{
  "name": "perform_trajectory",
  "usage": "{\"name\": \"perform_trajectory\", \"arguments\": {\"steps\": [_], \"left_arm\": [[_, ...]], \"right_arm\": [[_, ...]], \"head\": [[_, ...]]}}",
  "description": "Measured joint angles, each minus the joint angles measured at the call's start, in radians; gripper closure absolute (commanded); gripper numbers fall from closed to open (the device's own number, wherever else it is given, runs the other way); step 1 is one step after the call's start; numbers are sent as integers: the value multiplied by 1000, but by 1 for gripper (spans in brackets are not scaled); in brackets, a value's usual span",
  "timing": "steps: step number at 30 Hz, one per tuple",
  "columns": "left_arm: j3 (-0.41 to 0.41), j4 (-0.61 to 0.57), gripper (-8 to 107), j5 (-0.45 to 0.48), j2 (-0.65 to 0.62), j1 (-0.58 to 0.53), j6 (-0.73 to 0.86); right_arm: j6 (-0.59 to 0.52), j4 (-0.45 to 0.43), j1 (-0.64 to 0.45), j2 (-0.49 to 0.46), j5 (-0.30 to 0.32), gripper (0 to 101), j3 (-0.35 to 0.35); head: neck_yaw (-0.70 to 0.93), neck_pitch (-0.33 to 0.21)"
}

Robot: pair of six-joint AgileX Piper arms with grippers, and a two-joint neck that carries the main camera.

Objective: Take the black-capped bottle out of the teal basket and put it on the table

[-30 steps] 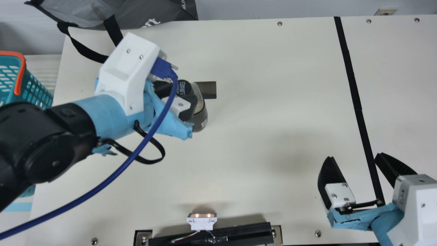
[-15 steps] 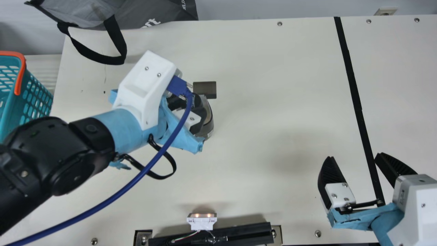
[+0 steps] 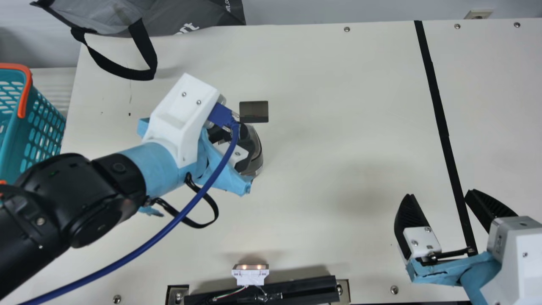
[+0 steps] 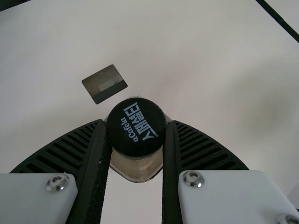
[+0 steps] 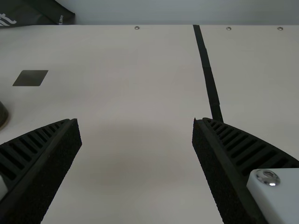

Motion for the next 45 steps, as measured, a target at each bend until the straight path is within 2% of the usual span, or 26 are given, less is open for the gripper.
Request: {"name": "perform_trajectory", "arguments": {"steps": [3,5,6,7,8,9,28,45], "left_arm": [[3,-4,99,-2,-4,2,0],[5,-7,52,-4,-6,4,0],[5,-7,21,-4,-6,4,0],[6,-7,11,-4,-7,4,2],[7,-7,8,-4,-8,4,2],[7,-8,-8,-6,-10,6,2],[10,-11,-8,-2,-28,14,2],[-15,144,-8,21,-107,98,-126]], "right_arm": [[0,0,0,0,0,10,0],[0,0,0,0,0,10,0],[0,0,0,0,0,10,0],[0,0,0,0,0,10,0],[0,0,0,0,0,10,0],[0,0,0,0,0,10,0],[0,0,0,0,0,10,0],[0,0,0,0,0,10,0]], "head": [[5,0],[5,0],[0,0],[0,0],[0,0],[0,0],[0,0],[0,0]]}}
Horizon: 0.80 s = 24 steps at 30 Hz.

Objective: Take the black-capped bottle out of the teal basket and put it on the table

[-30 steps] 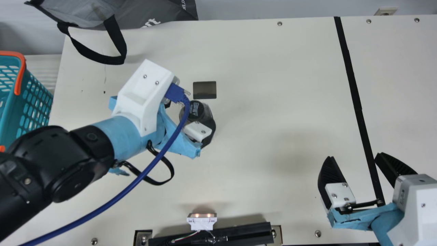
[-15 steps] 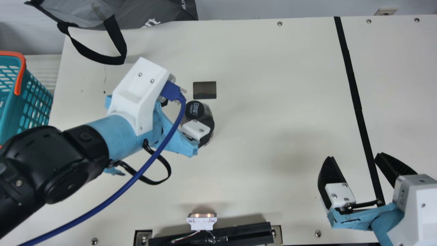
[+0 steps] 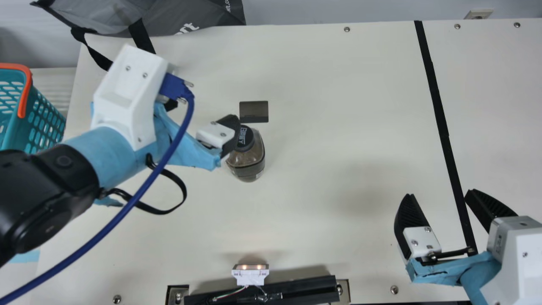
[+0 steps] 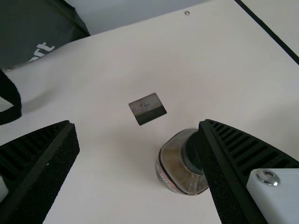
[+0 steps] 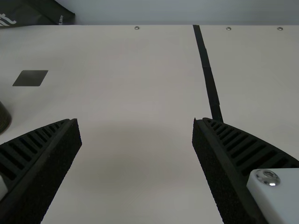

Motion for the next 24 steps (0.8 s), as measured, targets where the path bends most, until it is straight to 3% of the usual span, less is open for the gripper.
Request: {"name": "perform_trajectory", "arguments": {"steps": [11,24], "left_arm": [[13,76,-8,6,-75,73,-52],[72,86,-8,0,-189,199,-13]], "right_arm": [[0,0,0,0,0,10,0],[0,0,0,0,-1,10,0]], "head": [[0,0],[0,0]]}}
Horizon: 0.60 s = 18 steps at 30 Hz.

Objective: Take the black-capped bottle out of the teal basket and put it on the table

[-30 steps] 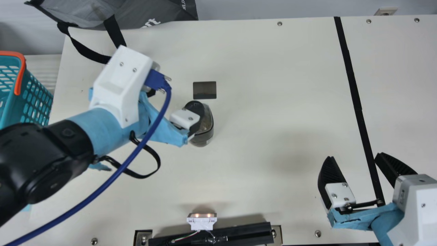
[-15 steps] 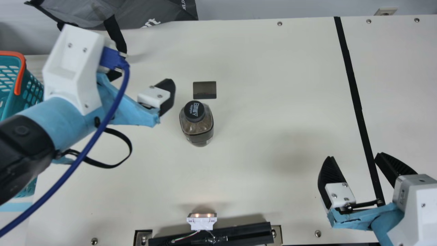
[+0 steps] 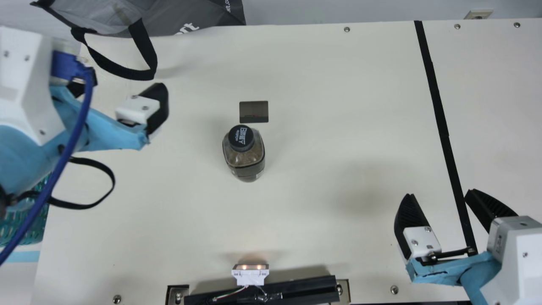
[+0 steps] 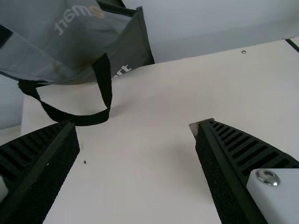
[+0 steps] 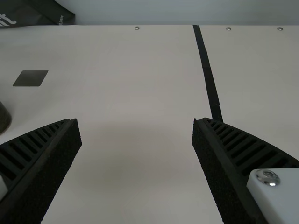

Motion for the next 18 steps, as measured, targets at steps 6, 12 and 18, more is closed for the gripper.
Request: {"name": "perform_trajectory", "arguments": {"steps": [6,12,18], "left_arm": [[30,-21,-8,-6,-52,72,32],[58,-58,-8,-13,-97,138,73],[82,-102,-8,-18,-142,194,121]], "right_arm": [[0,0,0,0,0,10,0],[0,0,0,0,0,10,0],[0,0,0,0,0,10,0]], "head": [[0,0],[0,0],[0,0]]}}
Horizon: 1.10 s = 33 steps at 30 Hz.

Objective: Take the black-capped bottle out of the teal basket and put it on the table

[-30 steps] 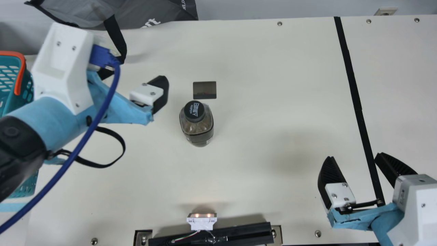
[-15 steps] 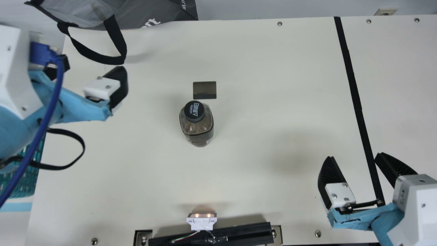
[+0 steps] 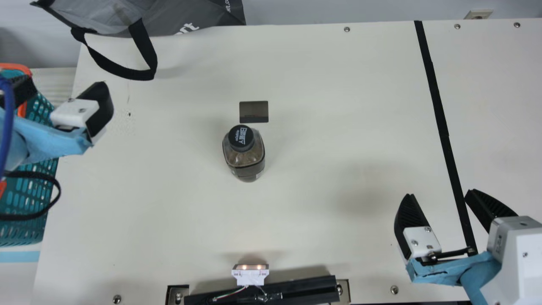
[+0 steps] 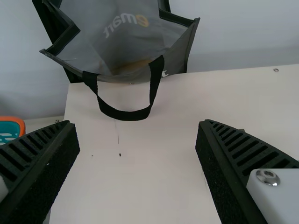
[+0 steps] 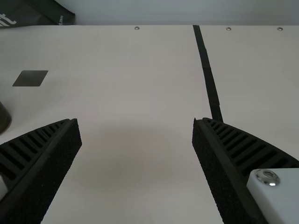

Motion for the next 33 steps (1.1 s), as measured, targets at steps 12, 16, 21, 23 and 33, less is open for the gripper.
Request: {"name": "perform_trajectory", "arguments": {"steps": [12,16,21,23,33], "left_arm": [[61,-88,-8,-13,-99,111,100],[91,-106,-8,-16,-137,142,125],[136,-115,-8,-19,-192,175,144],[153,-115,-8,-19,-210,184,149],[218,-102,-8,-3,-300,203,140]], "right_arm": [[0,0,0,0,0,10,0],[0,0,0,0,1,10,0],[0,0,0,0,1,10,0],[0,0,0,0,1,10,0],[0,0,0,0,1,10,0]], "head": [[0,0],[0,5],[0,0],[0,0],[0,0]]}}
